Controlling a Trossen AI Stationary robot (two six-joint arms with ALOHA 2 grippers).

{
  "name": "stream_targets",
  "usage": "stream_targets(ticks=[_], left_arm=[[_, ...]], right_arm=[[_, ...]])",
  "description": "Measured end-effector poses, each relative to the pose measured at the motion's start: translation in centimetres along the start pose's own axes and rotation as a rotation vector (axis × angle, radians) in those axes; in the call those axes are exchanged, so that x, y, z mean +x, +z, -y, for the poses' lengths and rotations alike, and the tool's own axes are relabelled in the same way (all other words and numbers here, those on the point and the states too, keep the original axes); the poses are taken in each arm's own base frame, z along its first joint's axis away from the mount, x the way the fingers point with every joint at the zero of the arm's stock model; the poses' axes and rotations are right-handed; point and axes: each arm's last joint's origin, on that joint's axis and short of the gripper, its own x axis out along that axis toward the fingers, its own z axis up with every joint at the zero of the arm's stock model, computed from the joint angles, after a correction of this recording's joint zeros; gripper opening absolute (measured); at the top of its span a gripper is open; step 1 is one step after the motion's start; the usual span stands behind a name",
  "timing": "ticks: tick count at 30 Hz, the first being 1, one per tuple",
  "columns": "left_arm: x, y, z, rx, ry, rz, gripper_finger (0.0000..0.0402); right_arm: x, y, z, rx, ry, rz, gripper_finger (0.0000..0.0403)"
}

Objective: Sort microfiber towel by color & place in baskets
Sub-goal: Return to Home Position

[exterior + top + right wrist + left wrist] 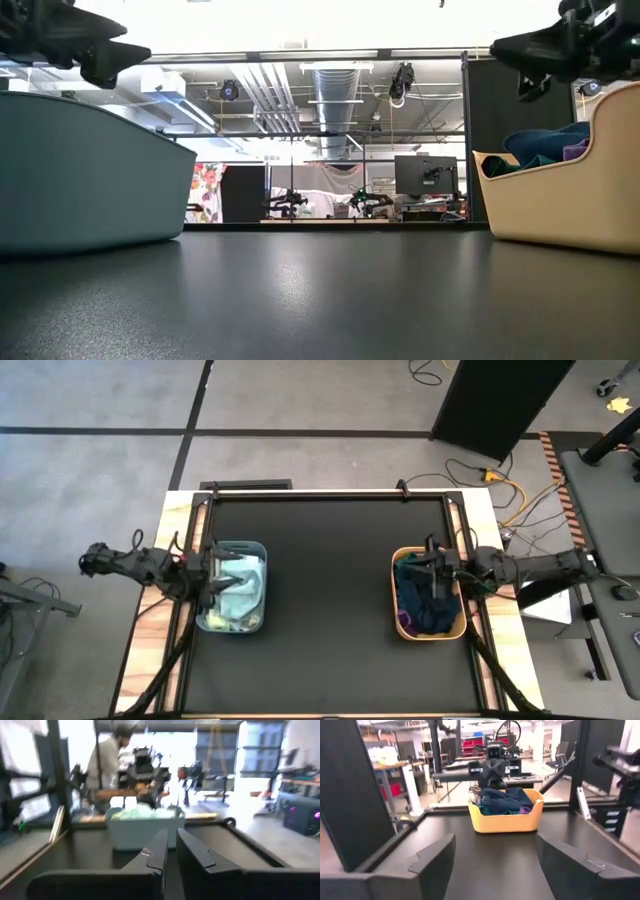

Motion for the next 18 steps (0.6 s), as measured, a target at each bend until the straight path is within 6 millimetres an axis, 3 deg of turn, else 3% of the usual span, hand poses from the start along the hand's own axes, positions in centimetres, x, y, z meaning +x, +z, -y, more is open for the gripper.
stream_targets(ticks=[5,13,18], left_arm=[[-0.4,-0.6,0.0,-0.095,-0.042,0.080,0.0226],[1.1,-4.0,1.0,-0.129,-0.130,0.190,0.0125],[1.0,-4.0,1.0,-0.137,-0.139,0.217,0.0066]], right_arm=[[-0.9,-1.2,0.0,0.001,0.080,0.037,0.0017],[-1.5,-1.9,-0.1,-0.012,0.110,0.038,0.0010],[-2.0,-1.8,-0.1,-0.010,0.154,0.055,0.0010]])
